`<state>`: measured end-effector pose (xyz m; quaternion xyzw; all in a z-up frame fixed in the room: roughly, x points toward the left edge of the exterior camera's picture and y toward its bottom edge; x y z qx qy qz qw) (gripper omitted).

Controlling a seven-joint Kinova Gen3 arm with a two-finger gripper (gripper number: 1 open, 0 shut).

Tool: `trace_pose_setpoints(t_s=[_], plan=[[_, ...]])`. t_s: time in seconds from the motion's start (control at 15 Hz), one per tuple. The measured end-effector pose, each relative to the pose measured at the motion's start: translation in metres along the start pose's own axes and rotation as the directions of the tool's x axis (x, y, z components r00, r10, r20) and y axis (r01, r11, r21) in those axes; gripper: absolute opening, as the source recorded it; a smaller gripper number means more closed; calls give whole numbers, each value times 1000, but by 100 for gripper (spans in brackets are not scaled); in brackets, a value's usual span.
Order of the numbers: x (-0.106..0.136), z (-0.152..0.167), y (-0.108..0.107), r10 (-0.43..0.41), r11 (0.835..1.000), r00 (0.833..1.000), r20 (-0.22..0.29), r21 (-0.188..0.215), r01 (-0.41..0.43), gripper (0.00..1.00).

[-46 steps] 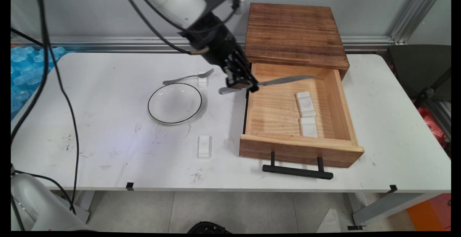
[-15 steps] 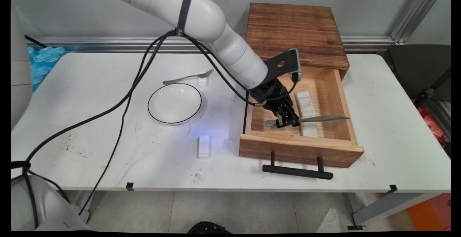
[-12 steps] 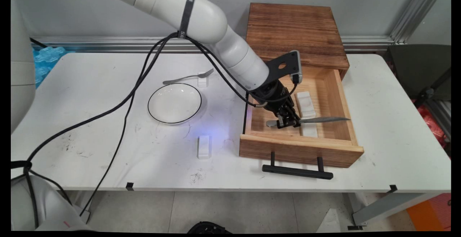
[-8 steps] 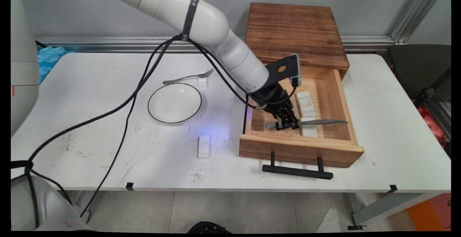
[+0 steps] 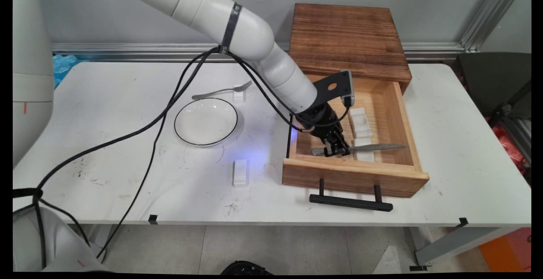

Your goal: Place the picked object into the drawer

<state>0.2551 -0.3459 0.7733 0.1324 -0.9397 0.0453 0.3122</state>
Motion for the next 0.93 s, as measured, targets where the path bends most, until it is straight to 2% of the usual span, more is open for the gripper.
trace_pose_setpoints(t_s=[0.4, 0.47, 0.93], plan=[[-1, 6, -2, -14, 1000, 1000, 8, -3, 14, 0], [-1, 7, -2, -16, 1000, 1000, 8, -3, 16, 100], [3, 7, -6, -27, 1000, 1000, -1, 2, 27, 100]])
